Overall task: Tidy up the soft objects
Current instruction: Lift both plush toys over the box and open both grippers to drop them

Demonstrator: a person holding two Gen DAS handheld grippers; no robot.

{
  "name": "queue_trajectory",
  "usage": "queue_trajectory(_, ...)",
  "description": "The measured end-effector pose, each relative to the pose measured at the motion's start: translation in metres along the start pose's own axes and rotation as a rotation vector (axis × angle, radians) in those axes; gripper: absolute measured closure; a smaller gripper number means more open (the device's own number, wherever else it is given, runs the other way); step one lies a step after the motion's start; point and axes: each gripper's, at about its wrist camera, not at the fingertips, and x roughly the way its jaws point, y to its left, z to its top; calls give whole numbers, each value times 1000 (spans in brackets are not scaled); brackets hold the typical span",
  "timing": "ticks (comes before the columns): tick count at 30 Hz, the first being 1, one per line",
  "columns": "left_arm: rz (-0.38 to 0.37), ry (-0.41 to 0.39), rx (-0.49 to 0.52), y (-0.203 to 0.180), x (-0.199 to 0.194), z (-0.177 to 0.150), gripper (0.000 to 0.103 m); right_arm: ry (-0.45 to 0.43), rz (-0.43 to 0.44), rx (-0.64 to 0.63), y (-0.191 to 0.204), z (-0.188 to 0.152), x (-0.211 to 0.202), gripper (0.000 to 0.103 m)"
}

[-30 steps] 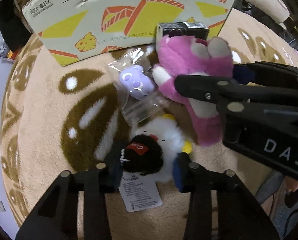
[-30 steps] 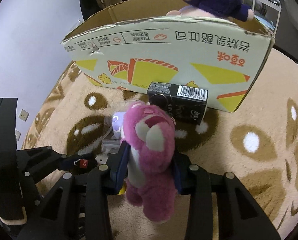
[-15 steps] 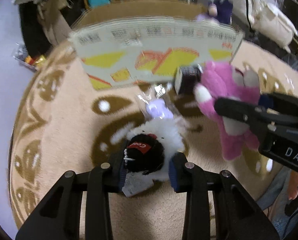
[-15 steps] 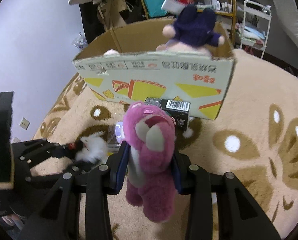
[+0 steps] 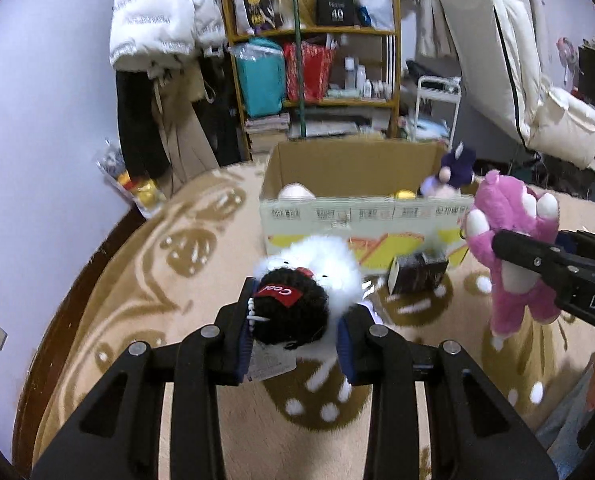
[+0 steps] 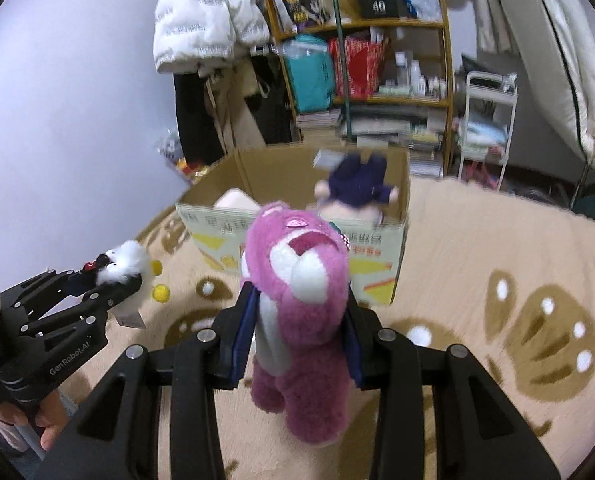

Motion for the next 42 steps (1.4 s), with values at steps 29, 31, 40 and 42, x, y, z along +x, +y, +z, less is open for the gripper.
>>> queue_trajectory(29,38,-224,59,-10,29,116,70,-149,22,-76,0,103,34,61)
queue_trajectory(31,35,-211,59,-11,39,115,70,-144,24,-74,-2,101,41,61)
queue_trajectory(40,30,-134,68,-19,82,97,67,-122,24,-59,-10,99,66,60)
queue_trajectory(42,37,-125,75,-21,86,96,65,-124,28,-61,-11,99,67,54)
